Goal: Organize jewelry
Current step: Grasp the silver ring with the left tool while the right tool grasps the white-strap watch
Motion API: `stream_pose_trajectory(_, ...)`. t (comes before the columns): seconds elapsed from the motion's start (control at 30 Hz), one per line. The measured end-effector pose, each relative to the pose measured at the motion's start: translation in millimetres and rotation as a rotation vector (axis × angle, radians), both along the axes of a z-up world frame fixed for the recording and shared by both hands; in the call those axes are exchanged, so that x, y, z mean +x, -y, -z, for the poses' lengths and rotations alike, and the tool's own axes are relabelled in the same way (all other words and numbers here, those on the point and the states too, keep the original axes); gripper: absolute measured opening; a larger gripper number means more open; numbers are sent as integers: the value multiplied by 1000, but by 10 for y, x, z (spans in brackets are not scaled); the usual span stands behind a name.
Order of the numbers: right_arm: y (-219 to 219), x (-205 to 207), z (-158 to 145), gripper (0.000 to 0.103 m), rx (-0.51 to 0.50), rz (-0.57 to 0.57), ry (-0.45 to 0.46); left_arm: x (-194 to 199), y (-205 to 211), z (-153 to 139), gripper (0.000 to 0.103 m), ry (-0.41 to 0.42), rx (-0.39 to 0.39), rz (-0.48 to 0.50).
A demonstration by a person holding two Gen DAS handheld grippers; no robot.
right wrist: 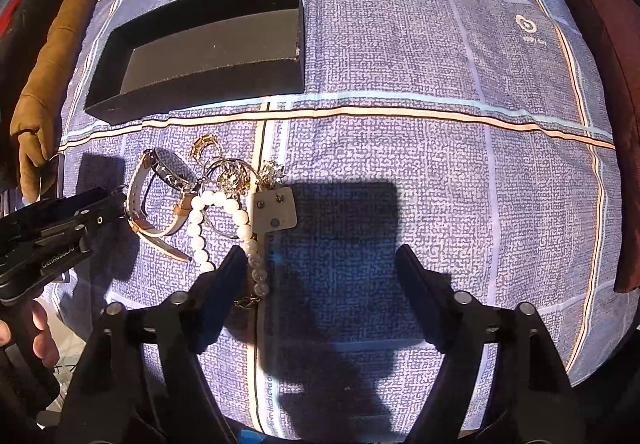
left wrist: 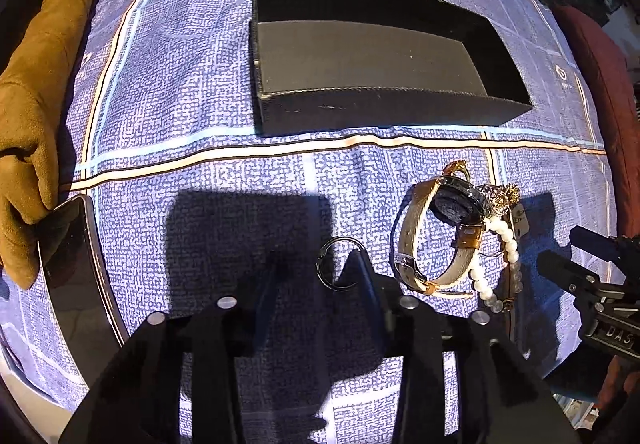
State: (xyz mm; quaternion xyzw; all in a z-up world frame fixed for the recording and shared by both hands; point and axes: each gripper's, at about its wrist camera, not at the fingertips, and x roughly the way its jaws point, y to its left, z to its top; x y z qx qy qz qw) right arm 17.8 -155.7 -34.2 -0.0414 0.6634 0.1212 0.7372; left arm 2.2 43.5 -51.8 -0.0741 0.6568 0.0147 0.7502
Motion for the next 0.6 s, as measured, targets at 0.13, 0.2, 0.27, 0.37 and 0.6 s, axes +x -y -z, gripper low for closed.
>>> stream_pose_trajectory(0.13,-26,-30,33,64,12,7,-7,24,-21,9,4,11,-54,-18)
stream_pose_trajectory(0.2,-72,-42,17,64,58,24,-11,6,-57,-10,4,17,-63,-29)
stream_pose_trajectory(0.27,-139,-50,-25,64,134,33,-11,-48,-106,-48,4,23,-60,-28)
stream_pose_trajectory(0.37,-465,-62,-88,64,189,-35,10,-126,-156,-163,4,38,-70,-33)
stream_pose_trajectory(0.6,-1006,1,175,21,125,-113,-45,-258,-139,-229,4,54,-83,-4)
